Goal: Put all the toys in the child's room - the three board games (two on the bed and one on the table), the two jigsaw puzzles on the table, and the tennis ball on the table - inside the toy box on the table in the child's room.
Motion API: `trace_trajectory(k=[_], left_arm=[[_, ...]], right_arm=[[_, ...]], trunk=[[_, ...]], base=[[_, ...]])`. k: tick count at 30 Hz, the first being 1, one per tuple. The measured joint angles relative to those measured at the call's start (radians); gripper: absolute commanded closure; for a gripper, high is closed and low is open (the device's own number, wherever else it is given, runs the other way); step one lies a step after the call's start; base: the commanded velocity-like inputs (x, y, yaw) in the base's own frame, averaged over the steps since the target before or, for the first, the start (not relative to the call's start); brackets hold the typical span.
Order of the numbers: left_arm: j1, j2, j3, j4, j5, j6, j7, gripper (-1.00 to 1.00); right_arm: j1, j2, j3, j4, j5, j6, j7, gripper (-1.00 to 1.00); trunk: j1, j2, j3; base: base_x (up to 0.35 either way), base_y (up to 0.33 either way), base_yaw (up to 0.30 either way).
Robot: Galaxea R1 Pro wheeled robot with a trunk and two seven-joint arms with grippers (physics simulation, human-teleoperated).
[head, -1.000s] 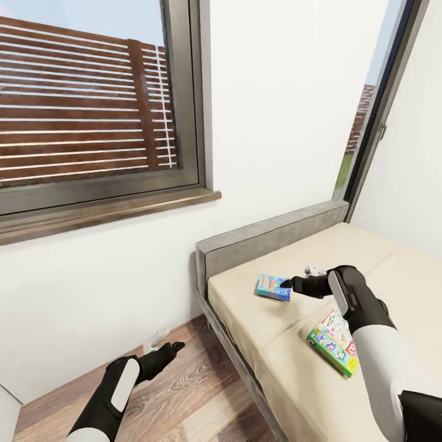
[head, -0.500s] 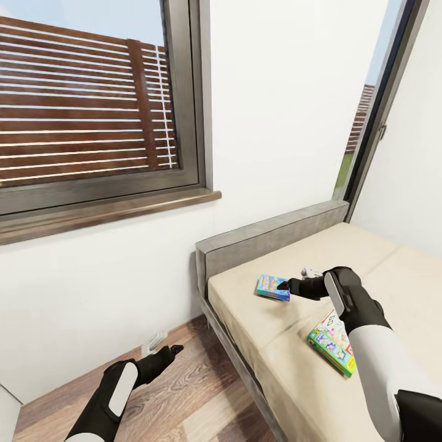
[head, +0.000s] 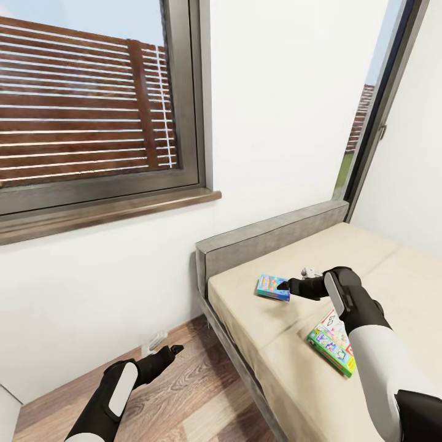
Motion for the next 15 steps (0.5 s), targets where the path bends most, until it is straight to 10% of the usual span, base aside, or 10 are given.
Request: trace_trajectory(k=[15], left_arm=[[0.001,0.002,0.001,-0.001,0.000,0.000,0.001,-1.00]], right_arm=[[0.005,-0.006,0.001,-0.006,-0.002,0.000,0.001,-1.00]], trunk=[[0.000,0.000,0.000]], base=[[0.000,0.000,0.006]])
